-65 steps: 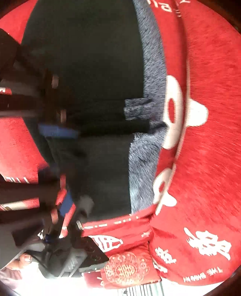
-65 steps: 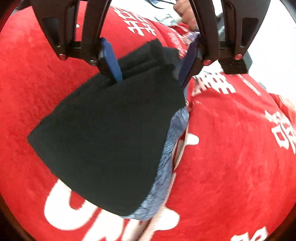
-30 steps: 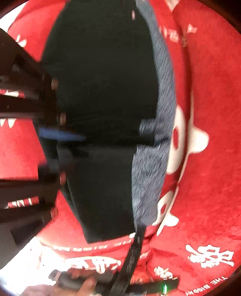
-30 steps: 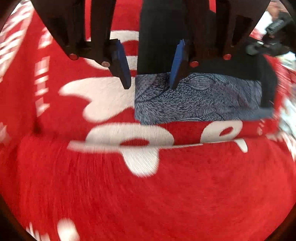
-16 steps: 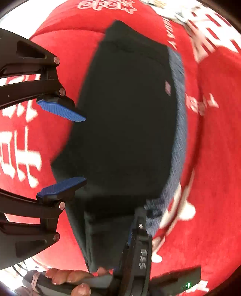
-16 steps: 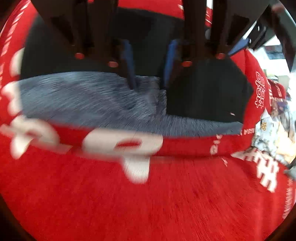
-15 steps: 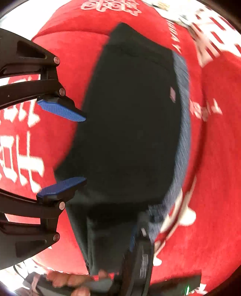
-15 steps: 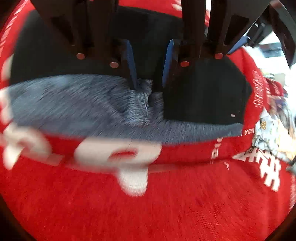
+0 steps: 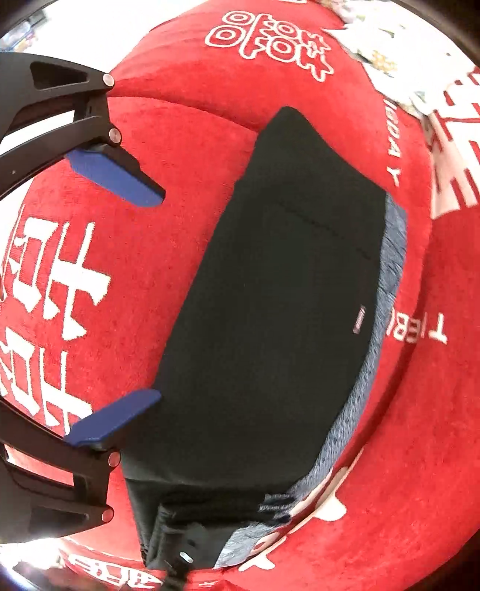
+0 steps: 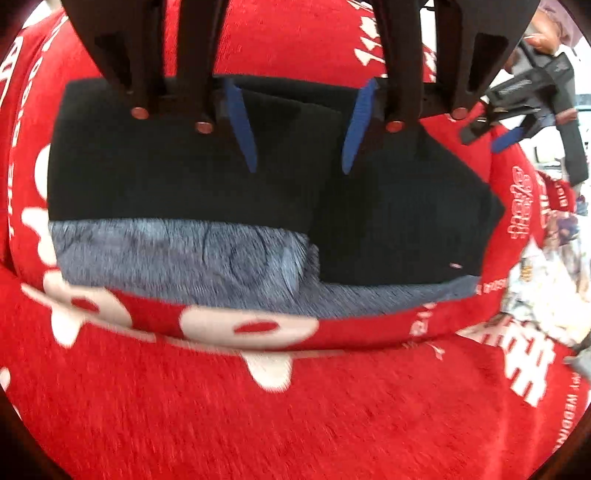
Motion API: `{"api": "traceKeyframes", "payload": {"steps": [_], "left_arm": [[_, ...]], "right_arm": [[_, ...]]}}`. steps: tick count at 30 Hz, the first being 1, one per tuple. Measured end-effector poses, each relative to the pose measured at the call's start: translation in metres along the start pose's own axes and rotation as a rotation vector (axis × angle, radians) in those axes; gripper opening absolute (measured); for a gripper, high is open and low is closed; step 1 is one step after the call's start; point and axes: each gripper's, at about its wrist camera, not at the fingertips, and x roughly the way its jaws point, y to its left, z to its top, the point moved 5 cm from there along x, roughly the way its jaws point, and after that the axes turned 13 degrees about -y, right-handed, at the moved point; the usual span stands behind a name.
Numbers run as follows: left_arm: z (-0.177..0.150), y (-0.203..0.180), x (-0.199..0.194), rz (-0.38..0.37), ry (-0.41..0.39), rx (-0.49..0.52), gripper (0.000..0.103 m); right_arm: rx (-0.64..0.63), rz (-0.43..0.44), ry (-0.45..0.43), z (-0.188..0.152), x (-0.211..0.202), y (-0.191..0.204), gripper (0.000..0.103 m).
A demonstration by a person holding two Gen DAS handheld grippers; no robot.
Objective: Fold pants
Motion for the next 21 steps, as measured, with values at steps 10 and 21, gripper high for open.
{"api": "traceKeyframes", "payload": {"steps": [10, 21], "left_arm": [[0.003, 0.038, 0.012, 0.034, 0.036, -0.071, 0.099], [0.009, 0.072, 0.025, 0.044, 0.049, -0.125, 0.099]], "right_arm": [[-0.161, 0.073, 0.086, -0.027, -0.004, 0.062, 0.070], [-0.234, 0.049, 0.103, -0.019, 0.017, 0.091, 0.070]]}}
